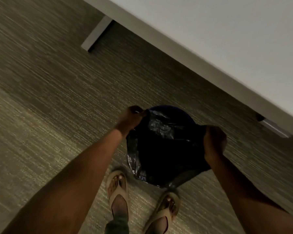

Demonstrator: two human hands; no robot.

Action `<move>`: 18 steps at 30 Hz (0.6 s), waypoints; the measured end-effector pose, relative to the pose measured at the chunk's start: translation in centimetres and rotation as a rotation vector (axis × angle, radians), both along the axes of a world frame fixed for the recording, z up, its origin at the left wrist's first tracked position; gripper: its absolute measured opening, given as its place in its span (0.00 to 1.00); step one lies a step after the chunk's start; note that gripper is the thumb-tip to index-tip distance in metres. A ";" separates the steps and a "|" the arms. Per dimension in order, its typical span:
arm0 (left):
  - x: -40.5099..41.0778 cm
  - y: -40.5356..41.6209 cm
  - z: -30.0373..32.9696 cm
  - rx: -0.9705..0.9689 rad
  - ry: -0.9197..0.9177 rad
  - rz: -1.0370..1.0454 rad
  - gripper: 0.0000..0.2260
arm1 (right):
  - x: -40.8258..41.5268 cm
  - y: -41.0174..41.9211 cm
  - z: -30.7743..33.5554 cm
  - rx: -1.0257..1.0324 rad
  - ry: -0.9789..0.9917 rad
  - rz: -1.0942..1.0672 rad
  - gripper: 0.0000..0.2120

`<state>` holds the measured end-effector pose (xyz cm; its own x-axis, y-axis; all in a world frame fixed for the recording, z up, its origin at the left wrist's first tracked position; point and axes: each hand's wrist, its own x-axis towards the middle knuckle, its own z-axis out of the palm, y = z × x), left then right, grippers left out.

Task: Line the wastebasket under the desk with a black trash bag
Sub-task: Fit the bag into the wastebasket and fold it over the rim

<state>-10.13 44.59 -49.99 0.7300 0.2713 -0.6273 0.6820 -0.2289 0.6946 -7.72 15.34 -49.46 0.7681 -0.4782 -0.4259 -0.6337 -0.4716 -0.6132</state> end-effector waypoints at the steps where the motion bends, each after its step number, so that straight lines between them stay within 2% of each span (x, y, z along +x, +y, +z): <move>1: 0.9 0.7 -0.6 -0.066 0.015 -0.010 0.07 | 0.9 -0.1 -0.7 -0.066 -0.066 0.102 0.12; 4: 2.7 2.5 -1.9 -0.096 -0.008 -0.011 0.02 | 3.0 -0.5 -2.5 -0.201 -0.270 0.370 0.07; 7: 3.6 3.3 -3.3 -0.074 -0.051 0.122 0.06 | 4.7 -0.7 -3.9 -0.338 -0.457 0.773 0.11; 9: 4.1 3.7 -4.7 -0.089 -0.070 0.147 0.07 | 5.7 -0.8 -4.7 -0.386 -0.497 0.993 0.14; 11: 4.4 4.1 -5.7 -0.096 -0.064 0.077 0.06 | 6.6 -1.1 -5.8 -0.448 -0.459 1.077 0.21; 13: 4.6 4.1 -6.5 -0.090 -0.051 0.007 0.05 | 7.4 -1.5 -7.2 -0.521 -0.382 1.091 0.24; 15: 4.6 3.9 -7.5 -0.063 -0.048 -0.048 0.04 | 7.9 -1.5 -8.4 -0.564 -0.283 1.118 0.22; 18: 4.5 4.3 -11.4 -0.018 -0.001 -0.101 0.03 | 8.2 -0.8 -9.1 -0.483 -0.092 1.061 0.17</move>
<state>-5.62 48.89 -61.41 0.7534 0.1851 -0.6310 0.6557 -0.2839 0.6996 0.46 14.57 -58.59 0.8979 0.3245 -0.2975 0.2555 -0.9344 -0.2481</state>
